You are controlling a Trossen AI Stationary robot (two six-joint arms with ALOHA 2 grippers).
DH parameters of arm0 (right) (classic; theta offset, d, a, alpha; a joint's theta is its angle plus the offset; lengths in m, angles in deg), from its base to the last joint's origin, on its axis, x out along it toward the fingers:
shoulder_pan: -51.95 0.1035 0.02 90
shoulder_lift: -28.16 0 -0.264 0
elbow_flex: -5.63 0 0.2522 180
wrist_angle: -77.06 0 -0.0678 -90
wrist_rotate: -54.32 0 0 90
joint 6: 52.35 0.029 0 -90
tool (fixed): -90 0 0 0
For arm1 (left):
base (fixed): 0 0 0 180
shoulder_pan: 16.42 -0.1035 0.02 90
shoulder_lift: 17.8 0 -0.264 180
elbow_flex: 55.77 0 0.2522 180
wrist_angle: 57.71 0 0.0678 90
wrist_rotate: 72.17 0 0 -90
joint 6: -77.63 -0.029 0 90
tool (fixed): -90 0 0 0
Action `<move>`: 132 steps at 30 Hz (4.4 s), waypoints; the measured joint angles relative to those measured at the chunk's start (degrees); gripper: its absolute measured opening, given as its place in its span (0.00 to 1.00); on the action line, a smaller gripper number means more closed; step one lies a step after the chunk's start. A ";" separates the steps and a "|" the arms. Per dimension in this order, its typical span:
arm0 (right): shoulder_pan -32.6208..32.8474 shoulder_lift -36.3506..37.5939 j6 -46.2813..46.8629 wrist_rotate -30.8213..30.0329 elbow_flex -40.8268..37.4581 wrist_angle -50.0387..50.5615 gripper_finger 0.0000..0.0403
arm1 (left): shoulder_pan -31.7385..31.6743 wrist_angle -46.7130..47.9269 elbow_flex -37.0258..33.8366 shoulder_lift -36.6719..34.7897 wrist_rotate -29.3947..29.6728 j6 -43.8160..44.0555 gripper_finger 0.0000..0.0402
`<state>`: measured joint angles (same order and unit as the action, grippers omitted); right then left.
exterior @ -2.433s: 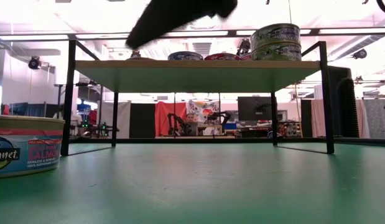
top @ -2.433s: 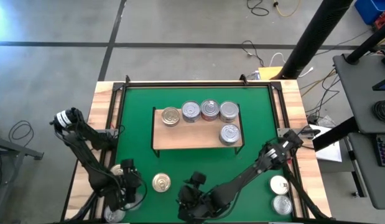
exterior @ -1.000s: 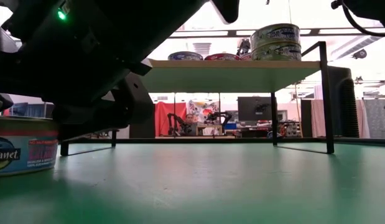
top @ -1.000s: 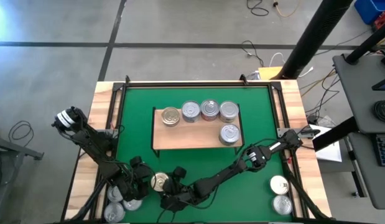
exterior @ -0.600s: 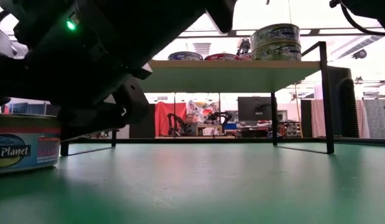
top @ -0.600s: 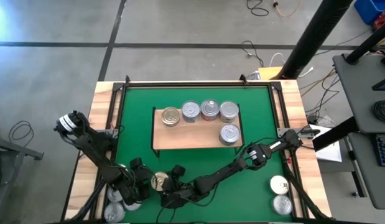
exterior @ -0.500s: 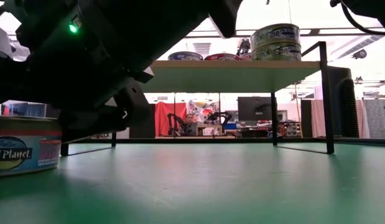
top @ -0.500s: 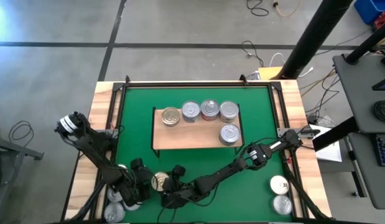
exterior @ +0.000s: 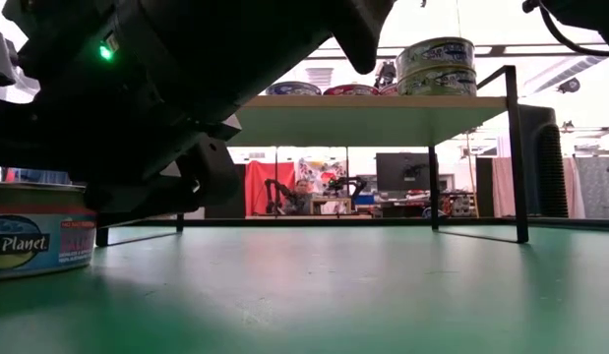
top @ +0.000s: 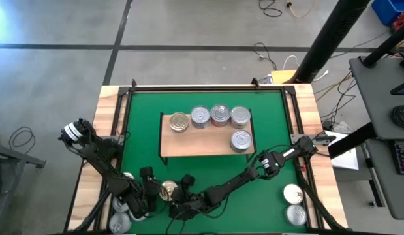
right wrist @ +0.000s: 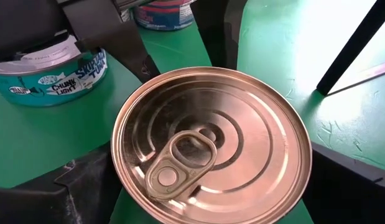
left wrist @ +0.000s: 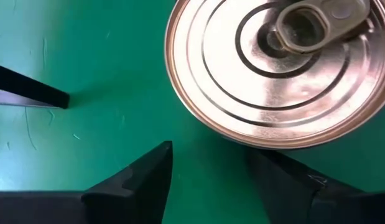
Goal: Stack canned seafood by type on shelf
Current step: Stack the top left blue and pink tuna can on top of the blue and pink tuna can on the shelf
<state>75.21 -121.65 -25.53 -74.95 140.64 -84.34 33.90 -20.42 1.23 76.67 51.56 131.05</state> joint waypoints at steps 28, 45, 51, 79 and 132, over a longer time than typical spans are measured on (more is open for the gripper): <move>5.75 8.54 -5.83 -5.48 12.92 7.71 0.94 | 16.46 42.10 14.27 -20.09 10.15 24.14 0.45; -2.08 17.37 -8.95 -23.10 13.68 19.88 0.94 | 11.80 51.14 19.19 -34.32 23.30 18.26 0.41; -8.73 20.74 -8.44 -20.30 13.81 23.31 0.94 | 5.39 52.45 24.28 -41.97 25.85 10.11 0.35; -17.81 20.92 10.04 -8.04 13.68 43.02 0.94 | -48.96 14.44 16.69 -52.00 -15.08 -44.50 0.19; -18.27 20.37 6.08 3.25 13.59 42.58 0.99 | -62.62 13.85 17.05 -39.64 -31.10 -54.33 0.19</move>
<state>56.94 -101.28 -19.45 -71.70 154.23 -41.76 -28.72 -6.58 18.28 37.03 20.46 76.72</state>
